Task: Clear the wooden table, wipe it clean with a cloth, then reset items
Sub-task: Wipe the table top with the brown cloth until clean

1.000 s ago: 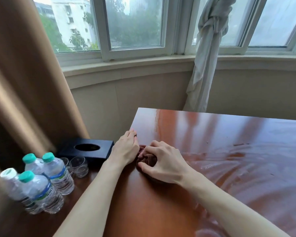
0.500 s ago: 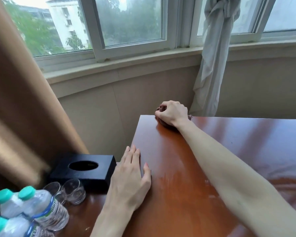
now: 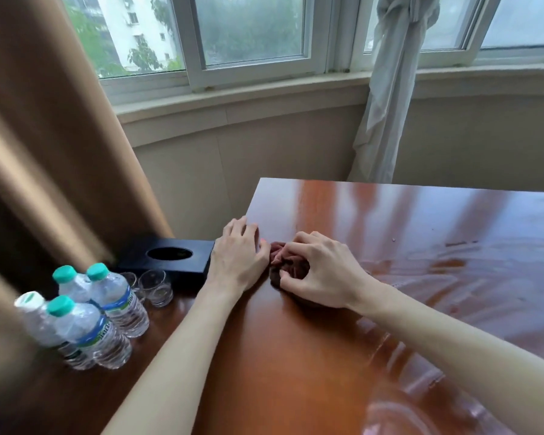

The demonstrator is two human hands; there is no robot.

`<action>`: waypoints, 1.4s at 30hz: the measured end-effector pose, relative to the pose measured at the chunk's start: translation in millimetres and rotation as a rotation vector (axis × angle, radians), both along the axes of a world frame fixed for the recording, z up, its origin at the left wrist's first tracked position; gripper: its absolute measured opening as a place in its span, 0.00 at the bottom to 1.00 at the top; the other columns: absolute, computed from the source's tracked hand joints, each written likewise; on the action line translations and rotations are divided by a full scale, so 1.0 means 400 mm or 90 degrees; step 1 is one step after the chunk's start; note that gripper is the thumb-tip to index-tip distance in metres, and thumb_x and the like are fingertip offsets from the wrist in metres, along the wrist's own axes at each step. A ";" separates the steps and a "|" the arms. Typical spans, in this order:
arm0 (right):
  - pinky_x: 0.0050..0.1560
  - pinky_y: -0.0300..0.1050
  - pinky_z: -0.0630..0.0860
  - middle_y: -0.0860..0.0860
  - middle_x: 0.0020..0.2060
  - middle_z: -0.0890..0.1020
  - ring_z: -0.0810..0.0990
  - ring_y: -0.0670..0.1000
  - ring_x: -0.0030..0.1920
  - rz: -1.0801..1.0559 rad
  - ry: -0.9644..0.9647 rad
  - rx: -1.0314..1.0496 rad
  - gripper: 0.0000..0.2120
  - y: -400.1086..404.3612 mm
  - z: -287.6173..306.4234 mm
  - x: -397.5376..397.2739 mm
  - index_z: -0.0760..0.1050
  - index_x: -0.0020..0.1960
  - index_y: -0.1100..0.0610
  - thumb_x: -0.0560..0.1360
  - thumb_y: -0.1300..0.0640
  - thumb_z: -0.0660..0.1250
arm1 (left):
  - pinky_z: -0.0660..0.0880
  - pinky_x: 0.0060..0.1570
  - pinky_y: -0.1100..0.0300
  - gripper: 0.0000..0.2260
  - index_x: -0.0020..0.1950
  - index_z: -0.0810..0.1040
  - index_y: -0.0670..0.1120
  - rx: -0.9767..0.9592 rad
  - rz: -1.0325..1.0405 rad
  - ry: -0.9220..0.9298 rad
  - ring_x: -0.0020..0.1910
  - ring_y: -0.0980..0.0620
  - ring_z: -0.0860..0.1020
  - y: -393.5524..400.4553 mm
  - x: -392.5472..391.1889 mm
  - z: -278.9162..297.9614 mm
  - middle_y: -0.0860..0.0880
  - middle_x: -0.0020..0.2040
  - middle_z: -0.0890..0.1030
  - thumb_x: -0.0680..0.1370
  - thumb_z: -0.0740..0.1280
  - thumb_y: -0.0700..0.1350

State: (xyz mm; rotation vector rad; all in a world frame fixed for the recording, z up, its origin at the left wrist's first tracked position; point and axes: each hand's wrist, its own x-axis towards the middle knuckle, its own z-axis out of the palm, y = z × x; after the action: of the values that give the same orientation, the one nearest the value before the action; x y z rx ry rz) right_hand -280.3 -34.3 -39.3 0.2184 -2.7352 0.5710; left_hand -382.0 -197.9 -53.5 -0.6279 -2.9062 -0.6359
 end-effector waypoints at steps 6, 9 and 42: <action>0.50 0.50 0.78 0.43 0.42 0.78 0.81 0.54 0.49 -0.109 -0.008 0.007 0.15 0.099 0.007 -0.282 0.80 0.49 0.44 0.68 0.38 0.65 | 0.69 0.65 0.48 0.21 0.66 0.76 0.46 0.025 0.008 0.019 0.72 0.48 0.67 0.007 -0.019 -0.032 0.48 0.71 0.73 0.80 0.54 0.55; 0.49 0.49 0.75 0.46 0.47 0.81 0.80 0.56 0.50 -0.193 -0.011 0.005 0.17 0.151 -0.001 -0.479 0.82 0.51 0.45 0.68 0.37 0.66 | 0.66 0.69 0.51 0.21 0.71 0.73 0.48 0.024 0.012 0.032 0.76 0.50 0.63 0.011 -0.039 -0.043 0.49 0.75 0.69 0.81 0.55 0.54; 0.45 0.47 0.69 0.49 0.46 0.83 0.80 0.58 0.51 -0.274 -0.017 -0.032 0.13 0.196 0.008 -0.565 0.82 0.47 0.46 0.68 0.41 0.69 | 0.64 0.72 0.50 0.25 0.71 0.75 0.54 0.022 0.042 0.080 0.74 0.49 0.65 0.013 -0.050 -0.060 0.53 0.72 0.74 0.77 0.54 0.58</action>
State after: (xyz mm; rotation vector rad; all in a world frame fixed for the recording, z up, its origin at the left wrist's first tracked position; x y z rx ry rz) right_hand -506.3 44.2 -36.2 -0.3839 -2.6687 0.5177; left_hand -402.1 -192.5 -77.6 -0.5441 -2.7814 -0.6133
